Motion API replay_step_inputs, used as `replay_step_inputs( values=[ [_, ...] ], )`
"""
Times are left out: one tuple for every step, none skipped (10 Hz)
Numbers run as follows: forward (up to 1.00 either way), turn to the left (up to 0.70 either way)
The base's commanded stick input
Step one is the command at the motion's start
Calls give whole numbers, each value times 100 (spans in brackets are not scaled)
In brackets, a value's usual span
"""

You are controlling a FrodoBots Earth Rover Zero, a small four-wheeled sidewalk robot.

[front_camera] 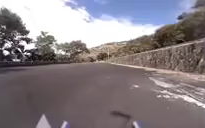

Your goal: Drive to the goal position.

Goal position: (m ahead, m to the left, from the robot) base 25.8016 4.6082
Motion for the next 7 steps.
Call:
replay_step_inputs(
  values=[
    [70, 0],
    [70, 0],
    [70, 0],
    [70, 0],
    [70, 0],
    [70, 0],
    [70, 0]
  ],
)
